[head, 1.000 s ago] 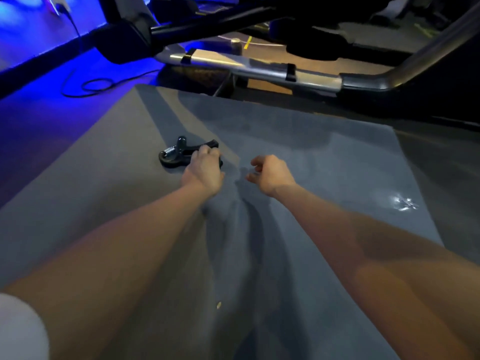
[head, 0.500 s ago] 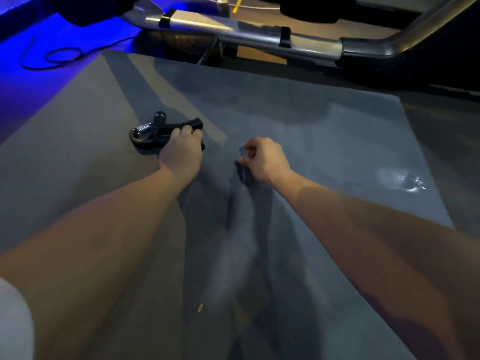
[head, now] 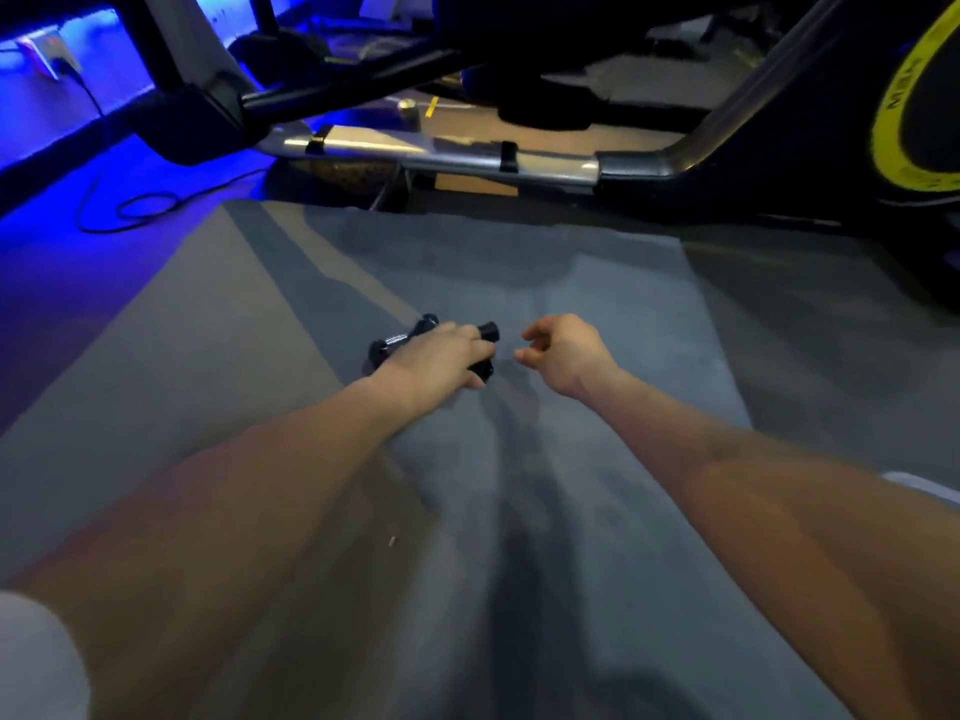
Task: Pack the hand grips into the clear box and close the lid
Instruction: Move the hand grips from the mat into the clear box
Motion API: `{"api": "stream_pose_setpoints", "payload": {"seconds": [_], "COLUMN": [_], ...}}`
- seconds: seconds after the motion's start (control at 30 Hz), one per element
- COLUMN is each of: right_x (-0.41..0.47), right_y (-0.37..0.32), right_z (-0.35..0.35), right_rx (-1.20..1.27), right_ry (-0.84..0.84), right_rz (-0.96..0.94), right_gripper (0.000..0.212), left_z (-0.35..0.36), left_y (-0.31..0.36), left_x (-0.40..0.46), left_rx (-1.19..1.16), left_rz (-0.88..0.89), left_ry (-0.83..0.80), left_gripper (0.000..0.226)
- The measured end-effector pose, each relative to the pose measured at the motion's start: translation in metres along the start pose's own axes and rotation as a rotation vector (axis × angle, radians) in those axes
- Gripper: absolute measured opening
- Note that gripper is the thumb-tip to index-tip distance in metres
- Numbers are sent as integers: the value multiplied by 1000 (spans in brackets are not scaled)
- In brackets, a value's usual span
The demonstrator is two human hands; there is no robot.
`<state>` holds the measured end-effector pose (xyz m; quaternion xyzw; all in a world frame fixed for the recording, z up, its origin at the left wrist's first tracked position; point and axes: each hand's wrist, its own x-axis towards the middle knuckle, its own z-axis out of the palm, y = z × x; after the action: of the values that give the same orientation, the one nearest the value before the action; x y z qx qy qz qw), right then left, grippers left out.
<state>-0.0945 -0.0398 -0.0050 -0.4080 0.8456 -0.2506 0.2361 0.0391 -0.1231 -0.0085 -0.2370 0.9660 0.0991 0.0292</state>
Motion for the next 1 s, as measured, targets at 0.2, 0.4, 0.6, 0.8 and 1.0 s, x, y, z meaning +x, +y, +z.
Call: {"api": "stream_pose_setpoints", "payload": {"seconds": [0.2, 0.4, 0.6, 0.8, 1.0], "right_x": [-75, -147, -209, -240, -264], "right_y": [23, 62, 91, 121, 129], "right_z": [-79, -134, -175, -197, -218], "right_rx": [32, 250, 768, 911, 1084], "right_ry": [126, 96, 129, 313, 393], "right_rz": [100, 241, 329, 438, 400], "right_gripper": [41, 26, 9, 27, 24], "left_z": [-44, -66, -78, -68, -55], "left_y": [89, 173, 239, 283, 328], "left_x": [-28, -60, -83, -98, -74], "left_rx": [22, 54, 46, -340, -1315], "left_rz": [246, 570, 658, 263, -278], "left_ry": [-28, 22, 31, 129, -173], "left_gripper": [43, 35, 42, 45, 54]}}
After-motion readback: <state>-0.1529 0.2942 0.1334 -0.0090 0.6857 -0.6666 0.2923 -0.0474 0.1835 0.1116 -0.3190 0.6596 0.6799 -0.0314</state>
